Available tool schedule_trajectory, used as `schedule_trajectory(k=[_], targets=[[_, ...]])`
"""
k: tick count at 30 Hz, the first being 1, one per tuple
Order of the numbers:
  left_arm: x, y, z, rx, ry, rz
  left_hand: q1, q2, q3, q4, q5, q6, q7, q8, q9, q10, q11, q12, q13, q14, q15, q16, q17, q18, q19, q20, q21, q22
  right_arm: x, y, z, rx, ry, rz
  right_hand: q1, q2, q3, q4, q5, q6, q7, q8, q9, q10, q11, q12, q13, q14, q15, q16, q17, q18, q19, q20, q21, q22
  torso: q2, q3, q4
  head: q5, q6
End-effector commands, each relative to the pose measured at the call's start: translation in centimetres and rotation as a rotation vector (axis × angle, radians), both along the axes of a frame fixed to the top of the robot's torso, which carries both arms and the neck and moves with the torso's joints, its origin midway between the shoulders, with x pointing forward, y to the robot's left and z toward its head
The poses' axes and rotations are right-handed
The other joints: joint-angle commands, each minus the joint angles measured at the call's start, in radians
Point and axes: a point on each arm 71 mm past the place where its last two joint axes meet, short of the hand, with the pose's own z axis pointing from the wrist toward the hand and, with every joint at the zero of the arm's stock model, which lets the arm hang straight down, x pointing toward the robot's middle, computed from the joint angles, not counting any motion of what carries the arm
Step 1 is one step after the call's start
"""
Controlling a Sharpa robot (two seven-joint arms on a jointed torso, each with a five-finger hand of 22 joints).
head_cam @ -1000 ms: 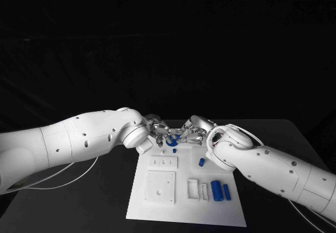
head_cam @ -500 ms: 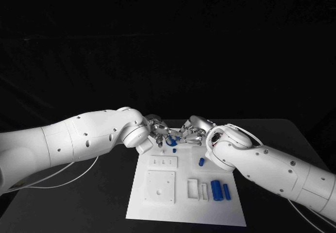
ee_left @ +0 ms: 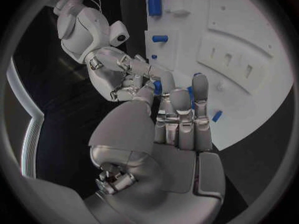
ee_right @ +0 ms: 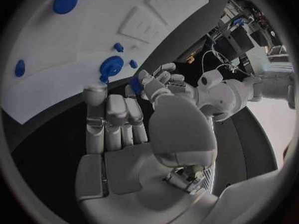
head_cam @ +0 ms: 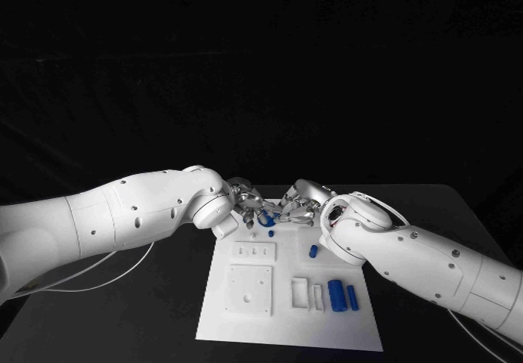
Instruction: Assemble the parts on the task board
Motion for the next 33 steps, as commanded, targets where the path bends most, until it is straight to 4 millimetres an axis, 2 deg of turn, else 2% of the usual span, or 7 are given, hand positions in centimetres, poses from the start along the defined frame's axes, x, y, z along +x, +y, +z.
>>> schedule_trajectory(k=[1, 4, 10, 19, 25, 30, 33], targets=[[-0.15, -0.76, 0.22, -0.033, 0.01, -0.034, 0.007, 0.021, 0.003, -0.013, 0.013, 0.004, -0.01, 0.001, 0.011, 0.046, -0.003, 0.0, 0.0, 0.0, 0.0, 0.003, 0.002, -0.002, -0.004, -0.003, -0.006, 0.002, -0.26, 0.56, 0.08, -0.007, 0.0, 0.029, 0.005, -0.005, 0.0, 0.006, 0.006, 0.025, -0.021, 0.007, 0.001, 0.001, -0.007, -0.005, 0.0, -0.003, -0.007, -0.003, 0.0, -0.014, 0.049, -0.008, -0.002, 0.073, 0.0, 0.0001, -0.0004, 0.0, -0.001], [-0.17, -0.79, 0.15, -0.037, 0.021, -0.034, 0.013, 0.028, 0.015, -0.034, 0.07, 0.006, -0.013, 0.0, 0.027, 0.046, -0.003, 0.0, -0.001, -0.001, -0.001, 0.005, 0.003, -0.003, -0.005, -0.004, -0.005, 0.005, -0.27, 0.55, 0.09, -0.007, 0.0, 0.028, 0.005, -0.005, 0.0, 0.006, 0.006, 0.025, -0.021, 0.007, 0.001, 0.001, -0.007, -0.005, 0.0, -0.003, -0.007, -0.003, 0.0, -0.014, 0.049, -0.008, -0.002, 0.073, 0.0, -0.0001, 0.0006, -0.002, -0.003], [-0.13, -0.88, 0.06, -0.034, 0.034, -0.037, 0.003, 0.033, 0.036, -0.07, 0.105, 0.008, -0.016, 0.001, 0.064, 0.046, -0.004, 0.001, -0.003, -0.002, -0.002, 0.008, 0.004, -0.003, -0.007, -0.005, -0.003, 0.011, -0.32, 0.63, 0.12, -0.006, 0.0, 0.029, 0.005, -0.006, 0.0, 0.007, 0.008, 0.025, -0.021, 0.007, 0.001, 0.001, -0.007, -0.005, 0.001, -0.003, -0.007, -0.004, -0.001, -0.013, 0.049, -0.008, -0.004, 0.072, 0.0, 0.0006, 0.001, -0.001, -0.004], [-0.08, -0.87, 0.0, -0.029, 0.038, -0.039, -0.015, 0.03, 0.11, -0.138, 0.283, 0.007, -0.01, 0.001, 0.097, 0.047, -0.004, 0.005, -0.007, -0.002, -0.002, 0.014, 0.008, 0.001, -0.01, -0.005, 0.003, 0.021, -0.28, 0.61, 0.07, -0.008, 0.002, 0.026, 0.006, -0.006, 0.0, 0.008, 0.01, 0.026, -0.021, 0.007, 0.0, 0.001, -0.007, -0.005, 0.001, -0.003, -0.007, -0.004, -0.001, -0.013, 0.049, -0.008, -0.003, 0.073, 0.0, 0.0005, 0.0008, 0.0, -0.005], [-0.06, -0.9, 0.03, -0.031, 0.033, -0.036, -0.052, 0.024, 0.153, -0.172, 0.324, 0.019, -0.013, 0.001, 0.129, 0.047, -0.006, 0.012, -0.009, -0.001, -0.003, 0.018, 0.01, 0.003, -0.012, -0.006, 0.008, 0.029, -0.19, 0.58, -0.01, -0.009, 0.003, 0.023, 0.006, -0.006, 0.0, 0.008, 0.01, 0.026, -0.021, 0.007, 0.0, 0.001, -0.007, -0.005, 0.001, -0.003, -0.007, -0.004, -0.001, -0.013, 0.049, -0.008, -0.003, 0.073, -0.001, 0.0007, 0.0012, 0.001, -0.007], [-0.05, -0.99, 0.07, -0.036, 0.027, -0.032, -0.079, 0.009, 0.174, -0.193, 0.397, 0.042, -0.021, 0.002, 0.172, 0.049, -0.009, 0.029, -0.007, 0.003, -0.008, 0.026, 0.015, 0.002, -0.011, -0.01, 0.01, 0.033, -0.15, 0.63, -0.05, -0.007, 0.002, 0.022, 0.006, -0.006, 0.0, 0.008, 0.01, 0.026, -0.021, 0.007, 0.0, 0.001, -0.007, -0.005, 0.001, -0.003, -0.007, -0.004, -0.001, -0.013, 0.049, -0.008, -0.003, 0.073, -0.001, 0.0007, 0.0012, 0.002, -0.009], [-0.03, -1.03, 0.09, -0.039, 0.024, -0.031, -0.098, 0.005, 0.183, -0.203, 0.407, 0.057, -0.027, 0.003, 0.2, 0.05, -0.011, 0.048, -0.004, 0.007, -0.011, 0.034, 0.022, 0.001, -0.01, -0.013, 0.012, 0.036, -0.11, 0.62, -0.06, -0.004, -0.001, 0.02, 0.005, -0.007, -0.001, 0.009, 0.012, 0.024, -0.021, 0.007, 0.0, 0.0, -0.007, -0.007, 0.0, -0.003, -0.007, -0.006, -0.002, -0.013, 0.049, -0.008, -0.006, 0.072, -0.001, 0.0005, 0.0012, 0.002, -0.01]])
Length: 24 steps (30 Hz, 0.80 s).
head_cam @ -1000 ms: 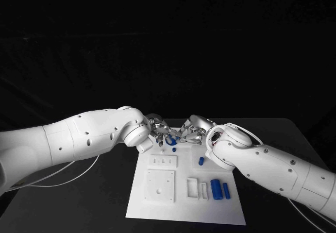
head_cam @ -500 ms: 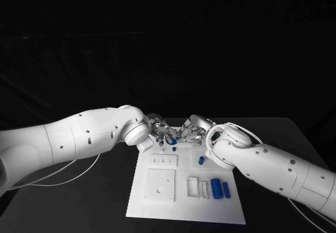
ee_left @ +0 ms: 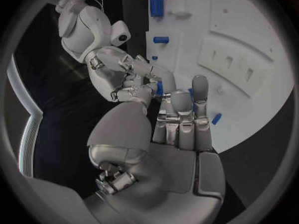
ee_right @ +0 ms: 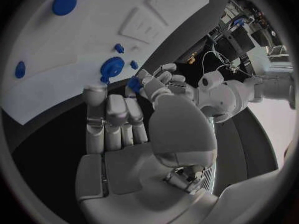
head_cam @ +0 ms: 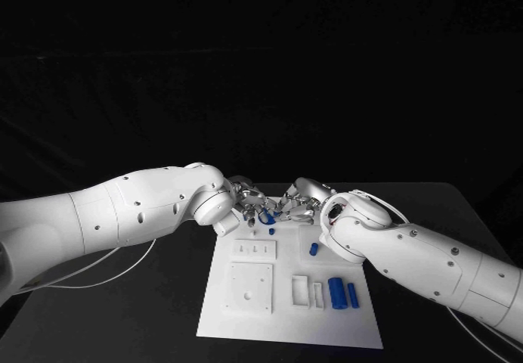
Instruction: Assemble the parts on the task board
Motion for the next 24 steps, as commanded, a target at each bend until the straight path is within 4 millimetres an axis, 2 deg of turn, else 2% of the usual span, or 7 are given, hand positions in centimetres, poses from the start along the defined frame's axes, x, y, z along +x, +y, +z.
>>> schedule_trajectory(k=[1, 4, 8, 15, 19, 23, 24], targets=[[-0.22, -0.93, 0.31, -0.031, -0.005, -0.028, -0.019, -0.007, 0.084, -0.086, 0.017, 0.054, -0.036, 0.008, 0.189, 0.048, -0.01, 0.024, 0.007, 0.002, -0.013, 0.01, 0.007, 0.0, -0.001, -0.008, 0.005, 0.002, -0.14, 0.47, 0.07, 0.004, -0.008, 0.025, 0.002, -0.005, 0.001, 0.007, 0.008, 0.022, -0.02, 0.003, 0.0, -0.003, -0.008, -0.009, -0.002, -0.002, -0.006, -0.007, -0.002, -0.013, 0.049, -0.008, -0.007, 0.072, 0.0, -0.0003, 0.0003, 0.0, -0.001], [-0.2, -0.96, 0.32, -0.033, -0.007, -0.028, -0.028, -0.015, 0.087, -0.09, 0.034, 0.073, -0.042, 0.008, 0.206, 0.048, -0.013, 0.046, 0.011, 0.007, -0.016, 0.016, 0.016, -0.003, 0.003, -0.012, 0.006, 0.003, -0.09, 0.41, 0.05, 0.007, -0.01, 0.022, 0.001, -0.006, 0.001, 0.008, 0.008, 0.019, -0.02, 0.002, -0.001, -0.003, -0.008, -0.01, -0.002, -0.002, -0.006, -0.008, -0.002, -0.012, 0.049, -0.008, -0.009, 0.071, 0.0, -0.0003, 0.0002, 0.001, -0.001], [-0.2, -1.04, 0.35, -0.035, -0.012, -0.029, -0.04, -0.033, 0.094, -0.097, 0.071, 0.102, -0.052, 0.006, 0.259, 0.049, -0.019, 0.098, 0.021, 0.02, -0.022, 0.05, 0.077, -0.004, 0.008, -0.017, 0.012, 0.008, -0.02, 0.31, 0.06, 0.016, -0.014, 0.019, 0.0, -0.009, 0.002, 0.01, 0.009, 0.01, -0.016, 0.002, -0.005, -0.008, -0.005, -0.017, -0.007, -0.003, -0.005, -0.011, -0.005, -0.012, 0.048, -0.007, -0.016, 0.07, 0.0, -0.0005, -0.0005, 0.002, -0.003], [-0.17, -1.06, 0.38, -0.03, -0.023, -0.034, -0.044, -0.049, 0.107, -0.105, 0.115, 0.117, -0.059, 0.007, 0.309, 0.049, -0.023, 0.13, 0.026, 0.029, -0.023, 0.073, 0.127, -0.002, 0.007, -0.017, 0.018, 0.015, 0.04, 0.17, 0.12, 0.032, -0.023, 0.019, -0.003, -0.02, 0.0, 0.015, 0.011, -0.009, -0.01, 0.002, -0.013, -0.015, -0.001, -0.029, -0.016, -0.004, -0.002, -0.02, -0.012, -0.009, 0.046, -0.005, -0.03, 0.067, 0.0, 0.0001, 0.0001, 0.004, -0.002], [-0.11, -0.99, 0.43, -0.026, -0.035, -0.03, -0.045, -0.057, 0.112, -0.11, 0.132, 0.122, -0.06, 0.006, 0.324, 0.048, -0.024, 0.142, 0.029, 0.03, -0.024, 0.084, 0.145, 0.0, 0.007, -0.017, 0.022, 0.019, 0.09, 0.01, 0.21, 0.048, -0.035, 0.019, -0.012, -0.041, -0.025, 0.024, 0.033, -0.077, 0.011, 0.003, -0.037, -0.037, 0.011, -0.064, -0.043, -0.008, 0.007, -0.033, -0.025, -0.003, 0.043, 0.003, -0.054, 0.061, 0.0, -0.0003, -0.0005, 0.005, -0.003], [-0.06, -0.88, 0.49, -0.023, -0.049, -0.023, -0.047, -0.06, 0.116, -0.111, 0.145, 0.126, -0.062, 0.006, 0.334, 0.048, -0.026, 0.154, 0.032, 0.034, -0.024, 0.092, 0.159, 0.002, 0.008, -0.017, 0.024, 0.021, 0.11, -0.25, 0.3, 0.061, -0.047, 0.024, -0.005, -0.058, -0.087, 0.034, 0.059, -0.155, 0.034, 0.003, -0.049, -0.087, 0.023, -0.144, -0.113, -0.024, 0.02, -0.057, -0.046, 0.014, 0.034, 0.016, -0.111, 0.048, 0.0, 0.0001, -0.0004, 0.005, -0.002], [-0.04, -0.84, 0.5, -0.021, -0.052, -0.02, -0.048, -0.06, 0.116, -0.111, 0.146, 0.127, -0.062, 0.006, 0.335, 0.048, -0.026, 0.154, 0.032, 0.034, -0.024, 0.093, 0.161, 0.002, 0.008, -0.017, 0.025, 0.022, 0.11, -0.37, 0.32, 0.065, -0.05, 0.027, -0.001, -0.062, -0.111, 0.034, 0.074, -0.178, 0.039, 0.004, -0.049, -0.111, 0.028, -0.172, -0.139, -0.035, 0.024, -0.072, -0.059, 0.022, 0.025, 0.021, -0.154, 0.038, 0.0, 0.0001, 0.0001, 0.005, -0.002]])
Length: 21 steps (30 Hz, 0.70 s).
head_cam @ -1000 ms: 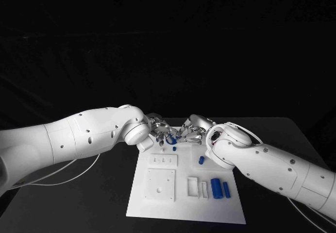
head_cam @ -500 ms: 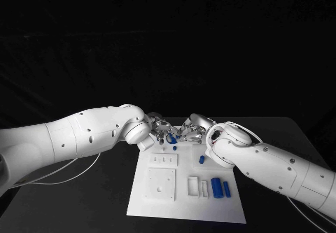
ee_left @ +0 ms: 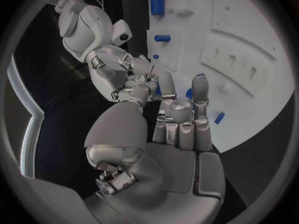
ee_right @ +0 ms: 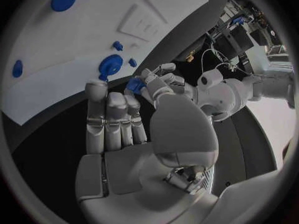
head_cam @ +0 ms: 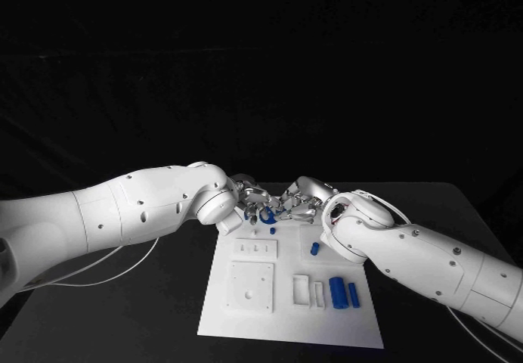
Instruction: Assemble the parts on the task board
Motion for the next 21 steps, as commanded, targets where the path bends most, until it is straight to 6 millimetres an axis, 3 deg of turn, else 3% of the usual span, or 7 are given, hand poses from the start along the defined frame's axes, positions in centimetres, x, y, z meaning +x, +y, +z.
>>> schedule_trajectory(k=[1, 6, 9, 14, 19, 21], targets=[[0.0, -0.4, 0.4, -0.012, -0.034, -0.013, 0.003, -0.007, 0.059, -0.053, 0.005, 0.114, -0.074, 0.001, 0.322, 0.049, -0.008, 0.006, 0.001, 0.022, -0.013, 0.006, 0.006, 0.003, -0.001, -0.008, 0.006, 0.001, 0.0, -0.2, 0.4, 0.042, -0.036, 0.024, 0.009, -0.008, -0.052, 0.001, 0.024, -0.042, 0.013, 0.001, 0.001, -0.041, 0.009, -0.041, -0.049, -0.019, 0.01, -0.023, -0.02, 0.028, 0.021, 0.014, -0.077, 0.03, 0.0, 0.0, 0.0004, 0.001, 0.001], [0.0, 0.1, 0.4, -0.003, -0.047, 0.006, 0.0, -0.008, 0.061, -0.053, 0.013, 0.118, -0.075, 0.001, 0.33, 0.049, -0.009, 0.015, 0.004, 0.026, -0.014, 0.014, 0.018, 0.005, 0.001, -0.009, 0.008, 0.004, -0.4, -1.3, 0.2, 0.058, -0.036, 0.047, 0.032, -0.014, -0.136, 0.016, 0.042, -0.1, 0.025, 0.0, 0.002, -0.132, 0.022, -0.092, -0.171, -0.063, 0.023, -0.059, -0.068, 0.043, -0.001, 0.029, -0.228, -0.006, 0.0, 0.0005, 0.0002, 0.006, -0.002], [0.0, 0.5, 0.3, 0.002, -0.049, 0.015, -0.001, -0.009, 0.063, -0.054, 0.015, 0.12, -0.076, 0.001, 0.333, 0.049, -0.01, 0.02, 0.006, 0.03, -0.015, 0.017, 0.022, 0.005, 0.003, -0.01, 0.01, 0.005, -0.7, -2.2, 0.1, 0.06, -0.034, 0.057, 0.045, -0.02, -0.148, 0.035, 0.003, -0.123, 0.024, 0.0, 0.0, -0.147, 0.021, -0.07, -0.199, -0.07, 0.024, -0.052, -0.072, 0.041, 0.0, 0.03, -0.24, -0.002, 0.0, 0.0007, 0.0004, 0.008, -0.004], [-0.1, 1.3, 0.2, 0.015, -0.047, 0.028, -0.002, -0.009, 0.065, -0.053, 0.015, 0.122, -0.077, 0.001, 0.338, 0.049, -0.011, 0.026, 0.007, 0.032, -0.015, 0.021, 0.029, 0.005, 0.004, -0.01, 0.012, 0.007, -1.2, -3.9, 0.1, 0.057, -0.038, 0.068, 0.069, -0.034, -0.166, 0.073, 0.002, -0.127, 0.029, -0.001, -0.001, -0.168, 0.026, -0.044, -0.254, -0.077, 0.027, -0.05, -0.091, 0.046, 0.006, 0.034, -0.272, 0.009, -0.001, 0.0016, -0.0016, 0.013, -0.006], [-0.3, 2.2, -0.2, 0.036, -0.04, 0.04, -0.004, -0.008, 0.065, -0.052, 0.015, 0.125, -0.078, 0.001, 0.342, 0.048, -0.012, 0.032, 0.009, 0.034, -0.015, 0.026, 0.035, 0.005, 0.005, -0.01, 0.014, 0.008, -1.4, -6.3, 0.0, 0.077, -0.008, 0.061, 0.075, -0.012, -0.146, 0.033, 0.061, -0.102, 0.029, 0.0, -0.001, -0.173, 0.026, -0.04, -0.272, -0.08, 0.027, -0.051, -0.097, 0.048, 0.008, 0.034, -0.287, 0.013, -0.002, 0.0025, -0.0005, 0.017, -0.008], [-0.4, 2.7, -0.4, 0.048, -0.036, 0.045, -0.006, -0.008, 0.066, -0.051, 0.014, 0.127, -0.079, 0.002, 0.347, 0.049, -0.012, 0.037, 0.01, 0.035, -0.015, 0.03, 0.041, 0.005, 0.004, -0.01, 0.014, 0.009, -1.2, -7.3, 0.1, 0.1, 0.0, 0.045, 0.067, 0.003, -0.133, 0.009, 0.108, -0.089, 0.027, 0.0, 0.0, -0.173, 0.023, -0.04, -0.28, -0.08, 0.026, -0.052, -0.1, 0.048, 0.01, 0.033, -0.292, 0.015, -0.003, 0.0031, -0.0011, 0.018, -0.009]])
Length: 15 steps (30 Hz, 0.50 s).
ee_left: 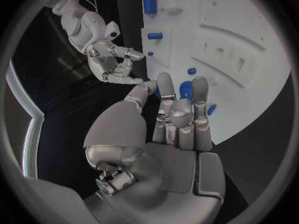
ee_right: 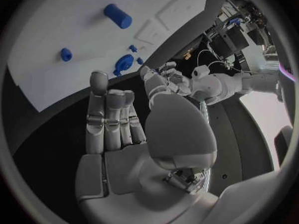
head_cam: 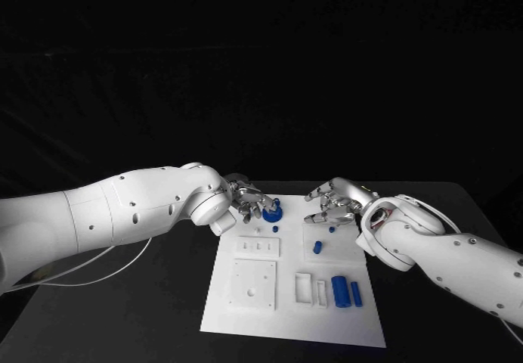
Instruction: Assemble the parts on the task board
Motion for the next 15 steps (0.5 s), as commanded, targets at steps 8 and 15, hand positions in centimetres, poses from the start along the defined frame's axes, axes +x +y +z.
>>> schedule_trajectory(k=[8, 15], targets=[[-0.6, 1.7, -0.9, 0.055, 0.003, 0.028, 0.004, 0.007, 0.044, -0.031, -0.013, 0.135, -0.08, 0.006, 0.372, 0.048, -0.011, 0.035, 0.011, 0.023, -0.008, 0.031, 0.035, 0.006, 0.005, -0.004, 0.008, 0.007, 1.3, -3.9, 2.3, 0.227, -0.001, -0.069, -0.054, 0.041, 0.027, -0.054, 0.09, 0.034, -0.004, -0.001, -0.001, -0.002, -0.006, 0.008, -0.022, 0.002, -0.006, 0.0, -0.004, 0.012, 0.019, -0.003, -0.005, 0.016, -0.013, 0.004, -0.0043, 0.009, -0.015], [-1.3, 2.1, -1.8, 0.067, 0.003, 0.043, 0.006, 0.011, 0.042, -0.019, -0.033, 0.15, -0.084, 0.006, 0.37, 0.048, -0.012, 0.052, 0.021, 0.025, -0.006, 0.052, 0.055, 0.012, 0.035, 0.005, -0.027, 0.026, 3.2, -5.6, 5.1, 0.326, -0.058, -0.143, -0.069, 0.047, 0.034, -0.06, 0.121, 0.038, -0.005, -0.001, -0.001, -0.003, -0.007, 0.006, -0.027, 0.001, -0.007, -0.01, -0.014, 0.012, 0.019, -0.003, -0.027, 0.011, -0.021, 0.0061, -0.0043, 0.009, -0.035]])
